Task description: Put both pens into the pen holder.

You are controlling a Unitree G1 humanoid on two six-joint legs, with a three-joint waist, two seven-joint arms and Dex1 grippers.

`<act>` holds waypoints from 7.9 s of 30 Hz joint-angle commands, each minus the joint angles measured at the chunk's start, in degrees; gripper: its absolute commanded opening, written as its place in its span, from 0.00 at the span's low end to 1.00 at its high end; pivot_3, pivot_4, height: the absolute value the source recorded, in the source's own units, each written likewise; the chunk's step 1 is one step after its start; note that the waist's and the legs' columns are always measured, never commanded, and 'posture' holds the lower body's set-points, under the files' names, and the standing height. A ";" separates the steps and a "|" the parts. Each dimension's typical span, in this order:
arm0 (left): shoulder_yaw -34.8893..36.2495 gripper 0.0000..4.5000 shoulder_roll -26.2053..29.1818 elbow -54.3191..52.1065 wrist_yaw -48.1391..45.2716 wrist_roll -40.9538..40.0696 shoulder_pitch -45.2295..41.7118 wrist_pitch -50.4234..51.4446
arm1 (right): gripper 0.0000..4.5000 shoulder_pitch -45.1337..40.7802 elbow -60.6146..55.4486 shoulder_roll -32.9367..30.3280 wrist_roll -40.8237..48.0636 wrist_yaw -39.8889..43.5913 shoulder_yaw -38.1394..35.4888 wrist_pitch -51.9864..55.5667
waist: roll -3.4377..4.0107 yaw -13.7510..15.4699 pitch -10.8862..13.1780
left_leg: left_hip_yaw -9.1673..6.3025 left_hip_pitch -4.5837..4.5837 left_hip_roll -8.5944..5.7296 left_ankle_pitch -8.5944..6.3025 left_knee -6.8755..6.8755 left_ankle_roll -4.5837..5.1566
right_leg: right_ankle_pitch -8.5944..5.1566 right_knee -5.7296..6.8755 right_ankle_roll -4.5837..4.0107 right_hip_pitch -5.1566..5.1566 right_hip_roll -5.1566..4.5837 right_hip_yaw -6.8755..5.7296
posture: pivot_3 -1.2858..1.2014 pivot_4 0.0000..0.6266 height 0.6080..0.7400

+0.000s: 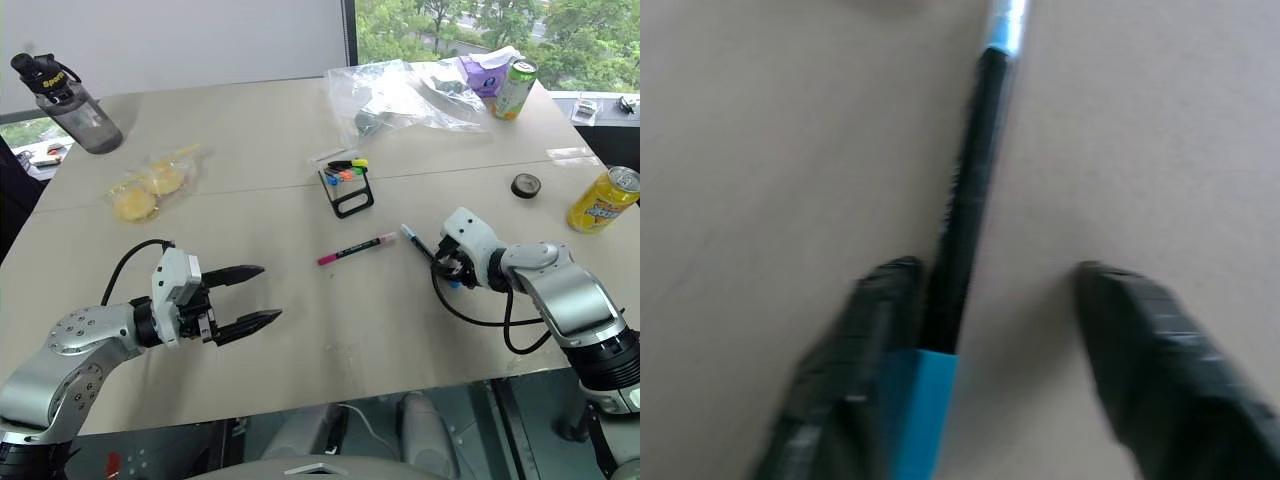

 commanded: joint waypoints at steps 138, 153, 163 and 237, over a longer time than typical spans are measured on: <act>-28.30 0.71 -25.11 53.49 47.78 63.22 -52.46 -56.87 | 0.88 29.06 -19.35 9.38 31.84 -1.63 -37.15 -32.87 | -0.17 -0.04 0.00 | -0.05 -0.35 -0.23 0.13 0.94 -0.15 | 0.04 1.18 0.06 -0.39 -0.01 -0.26 | 0.52 0.24 1.00; -27.68 0.99 -24.92 52.64 46.42 60.32 -52.52 -56.45 | 0.88 28.75 -19.32 9.71 31.67 -1.87 -36.46 -33.06 | -0.17 -0.05 -0.01 | -0.04 -0.35 -0.23 0.13 0.95 -0.15 | 0.04 1.19 0.06 -0.39 -0.01 -0.25 | 0.52 0.24 1.00; -27.59 0.99 -27.39 40.25 11.65 27.94 -46.70 -35.47 | 0.88 29.00 -19.32 9.35 31.96 -1.79 -36.16 -32.71 | -0.15 -0.51 -0.02 | -0.05 -0.37 -0.22 0.13 0.98 -0.15 | 0.04 1.20 0.06 -0.39 0.00 -0.26 | 0.52 0.24 1.00; -23.20 0.24 -28.77 16.35 0.08 6.76 -39.28 10.90 | 0.02 20.15 -20.86 16.71 64.16 -27.19 -31.91 -19.82 | -0.15 -1.47 -0.06 | -0.09 -0.37 -0.20 0.12 1.21 -0.14 | 0.04 1.26 0.06 -0.34 0.07 -0.05 | 0.52 0.24 1.00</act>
